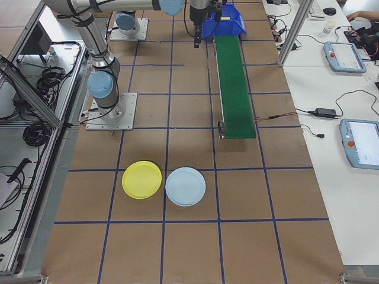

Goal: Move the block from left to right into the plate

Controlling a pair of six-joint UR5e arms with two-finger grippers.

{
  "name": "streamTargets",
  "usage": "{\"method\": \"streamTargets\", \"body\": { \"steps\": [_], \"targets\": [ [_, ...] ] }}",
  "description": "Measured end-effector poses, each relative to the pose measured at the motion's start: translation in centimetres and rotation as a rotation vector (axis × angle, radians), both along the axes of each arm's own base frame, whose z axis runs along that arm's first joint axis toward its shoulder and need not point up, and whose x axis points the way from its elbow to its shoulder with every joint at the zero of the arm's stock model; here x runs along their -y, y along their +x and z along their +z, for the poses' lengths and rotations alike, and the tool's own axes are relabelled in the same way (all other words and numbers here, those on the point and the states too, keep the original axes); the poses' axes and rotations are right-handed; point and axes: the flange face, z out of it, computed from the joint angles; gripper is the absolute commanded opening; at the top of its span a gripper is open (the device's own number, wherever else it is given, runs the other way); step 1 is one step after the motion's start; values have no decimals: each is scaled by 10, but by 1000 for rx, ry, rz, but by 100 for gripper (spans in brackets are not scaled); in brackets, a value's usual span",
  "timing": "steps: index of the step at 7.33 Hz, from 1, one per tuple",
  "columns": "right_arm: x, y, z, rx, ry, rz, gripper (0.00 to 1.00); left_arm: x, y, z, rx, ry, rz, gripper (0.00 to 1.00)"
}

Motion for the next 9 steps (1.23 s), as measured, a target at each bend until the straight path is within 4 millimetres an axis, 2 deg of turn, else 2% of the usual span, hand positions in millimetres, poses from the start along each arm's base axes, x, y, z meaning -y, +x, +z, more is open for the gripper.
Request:
{"method": "streamTargets", "body": {
  "steps": [1, 2, 3, 4, 5, 6, 7, 9],
  "targets": [
    [0, 0, 0, 1, 1, 0, 100, -4, 0, -6, 1, 15, -11, 98],
    [0, 0, 0, 1, 1, 0, 100, -8, -1, -14, 0, 31, -13, 83],
    [0, 0, -1, 1, 1, 0, 100, -12, -1, -23, -1, 40, -13, 40],
    [0, 0, -1, 0, 1, 0, 100, -12, -1, -28, 2, 33, -13, 24],
    [0, 0, -1, 0, 1, 1, 100, -8, 0, -24, 7, 11, -10, 24],
    [0, 0, -1, 0, 1, 2, 100, 0, 3, -5, 22, -47, 8, 24],
    [0, 0, -1, 0, 2, 2, 100, 8, 5, 33, 45, -137, 37, 24],
    [0, 1, -1, -1, 2, 2, 100, 2, -5, 134, 64, -268, 48, 24]
  ]
}}
